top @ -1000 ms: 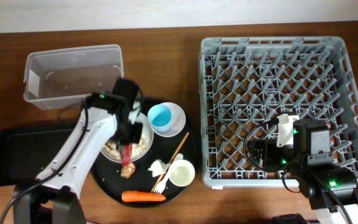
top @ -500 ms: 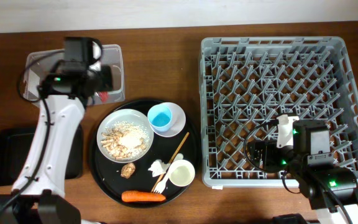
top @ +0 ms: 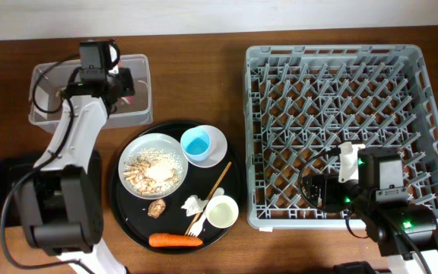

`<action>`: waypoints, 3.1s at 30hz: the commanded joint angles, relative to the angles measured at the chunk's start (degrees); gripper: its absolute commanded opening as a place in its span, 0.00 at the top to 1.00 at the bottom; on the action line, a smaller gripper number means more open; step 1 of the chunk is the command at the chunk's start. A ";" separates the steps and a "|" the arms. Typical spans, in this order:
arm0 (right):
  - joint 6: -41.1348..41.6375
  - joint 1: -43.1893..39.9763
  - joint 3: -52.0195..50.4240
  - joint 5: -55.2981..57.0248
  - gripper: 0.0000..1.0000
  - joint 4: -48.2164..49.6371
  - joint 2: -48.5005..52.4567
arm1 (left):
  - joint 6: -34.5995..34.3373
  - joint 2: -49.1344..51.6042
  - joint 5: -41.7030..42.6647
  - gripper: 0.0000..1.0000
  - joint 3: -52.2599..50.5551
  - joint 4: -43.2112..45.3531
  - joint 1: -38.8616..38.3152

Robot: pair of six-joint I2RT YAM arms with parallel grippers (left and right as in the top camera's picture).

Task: Sort waste into correct bins and load items into the dishwasher rack
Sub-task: 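Carry the wrapper to the clear bin and release it, then reach the left gripper down and grasp the white tissue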

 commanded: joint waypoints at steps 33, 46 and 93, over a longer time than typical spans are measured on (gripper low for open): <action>0.39 -0.31 1.03 -0.52 0.01 -2.75 0.04 | -10.47 -11.76 20.28 0.41 -14.45 -50.58 -19.41; 0.42 -0.31 1.03 -0.55 0.01 -2.78 0.04 | -10.62 -11.76 17.90 0.41 -19.69 -41.05 -26.73; 0.44 -0.31 1.03 -0.55 0.01 -2.80 0.04 | -10.64 -11.34 12.11 0.86 -23.61 -35.41 -35.89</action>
